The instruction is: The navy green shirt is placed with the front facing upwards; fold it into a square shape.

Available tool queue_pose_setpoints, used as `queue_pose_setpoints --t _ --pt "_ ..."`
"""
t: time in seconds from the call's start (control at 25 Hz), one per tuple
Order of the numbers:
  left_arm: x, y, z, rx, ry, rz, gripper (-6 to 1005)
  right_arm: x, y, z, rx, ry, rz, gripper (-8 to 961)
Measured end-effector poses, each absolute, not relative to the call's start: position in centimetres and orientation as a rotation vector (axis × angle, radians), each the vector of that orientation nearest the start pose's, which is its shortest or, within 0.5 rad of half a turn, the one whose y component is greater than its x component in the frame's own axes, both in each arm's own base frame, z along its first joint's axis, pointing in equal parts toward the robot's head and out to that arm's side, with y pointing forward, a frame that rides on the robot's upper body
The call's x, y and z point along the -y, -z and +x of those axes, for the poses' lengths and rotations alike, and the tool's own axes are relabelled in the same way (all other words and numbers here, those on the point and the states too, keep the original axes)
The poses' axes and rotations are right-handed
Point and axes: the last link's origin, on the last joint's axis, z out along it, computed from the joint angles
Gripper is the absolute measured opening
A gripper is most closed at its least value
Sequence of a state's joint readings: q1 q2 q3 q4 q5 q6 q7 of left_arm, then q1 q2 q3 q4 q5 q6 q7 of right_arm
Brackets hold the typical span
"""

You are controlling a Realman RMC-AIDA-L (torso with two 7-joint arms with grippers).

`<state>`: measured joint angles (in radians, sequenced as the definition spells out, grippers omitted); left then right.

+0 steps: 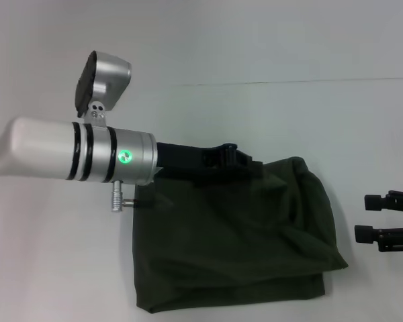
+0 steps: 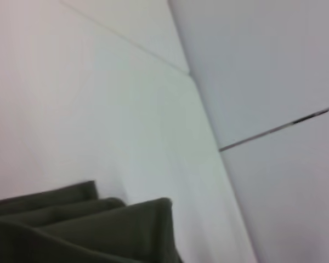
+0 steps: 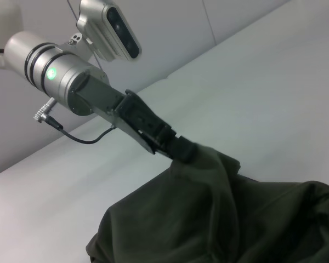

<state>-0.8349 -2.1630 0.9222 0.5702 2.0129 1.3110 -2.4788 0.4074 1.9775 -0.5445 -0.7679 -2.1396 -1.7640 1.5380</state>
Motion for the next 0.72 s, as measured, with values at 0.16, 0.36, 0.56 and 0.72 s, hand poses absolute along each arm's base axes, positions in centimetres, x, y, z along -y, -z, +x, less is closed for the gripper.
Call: queue_pose_setpoints --t 0.16,0.36,0.56,0.72 --pt "-38.1 8.7 -15.0 1.877 0.690 -2.505 94 -28.8 -6.5 31.5 -0.881 -0.591 -2.691 927" --pt "-38.3 9.4 -14.9 1.872 0.817 -2.454 110 -28.9 -6.5 31.4 -0.877 -0.591 -2.693 927" --pt "-38.2 9.5 -15.2 1.922 0.900 -2.391 189 -29.0 -6.5 31.4 -0.873 -0.592 -2.694 928" --pt "-37.9 9.5 -15.3 1.936 0.905 -2.403 264 -29.1 -6.5 31.3 -0.867 -0.592 -2.696 927"
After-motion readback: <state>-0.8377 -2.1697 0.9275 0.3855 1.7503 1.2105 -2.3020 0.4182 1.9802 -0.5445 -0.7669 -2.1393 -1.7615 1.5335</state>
